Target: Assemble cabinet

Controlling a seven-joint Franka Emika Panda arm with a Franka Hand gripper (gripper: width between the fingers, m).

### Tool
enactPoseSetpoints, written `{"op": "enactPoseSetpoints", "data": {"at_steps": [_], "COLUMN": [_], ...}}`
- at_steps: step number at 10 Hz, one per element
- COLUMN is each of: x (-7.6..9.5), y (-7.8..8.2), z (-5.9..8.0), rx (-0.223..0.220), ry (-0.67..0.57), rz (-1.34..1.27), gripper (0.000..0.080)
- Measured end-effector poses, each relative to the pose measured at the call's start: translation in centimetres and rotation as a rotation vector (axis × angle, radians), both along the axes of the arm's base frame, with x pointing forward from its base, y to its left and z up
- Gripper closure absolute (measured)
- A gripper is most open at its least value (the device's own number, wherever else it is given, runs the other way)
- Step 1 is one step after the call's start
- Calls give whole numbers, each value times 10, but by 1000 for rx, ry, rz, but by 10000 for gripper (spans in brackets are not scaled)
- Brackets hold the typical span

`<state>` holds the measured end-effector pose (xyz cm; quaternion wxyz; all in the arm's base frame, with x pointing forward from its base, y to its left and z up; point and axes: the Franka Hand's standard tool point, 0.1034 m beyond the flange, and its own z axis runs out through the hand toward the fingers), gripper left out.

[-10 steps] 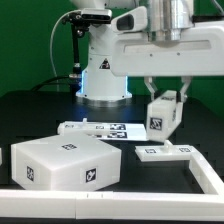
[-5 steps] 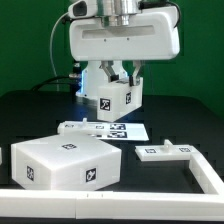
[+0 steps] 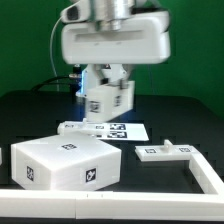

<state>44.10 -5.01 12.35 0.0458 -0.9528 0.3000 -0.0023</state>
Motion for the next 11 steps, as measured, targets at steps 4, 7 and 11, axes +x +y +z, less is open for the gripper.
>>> {"op": "enactPoseSetpoints", "data": {"at_steps": [4,7,11], "x": [-6,-14,-20], "y": [-12,-48,-110], "z": [-14,-21,-56], "rx": [34,33,-47], "ry": [-3,-8,-31], "rz": [-24,72,185], "gripper": [514,514,514]}}
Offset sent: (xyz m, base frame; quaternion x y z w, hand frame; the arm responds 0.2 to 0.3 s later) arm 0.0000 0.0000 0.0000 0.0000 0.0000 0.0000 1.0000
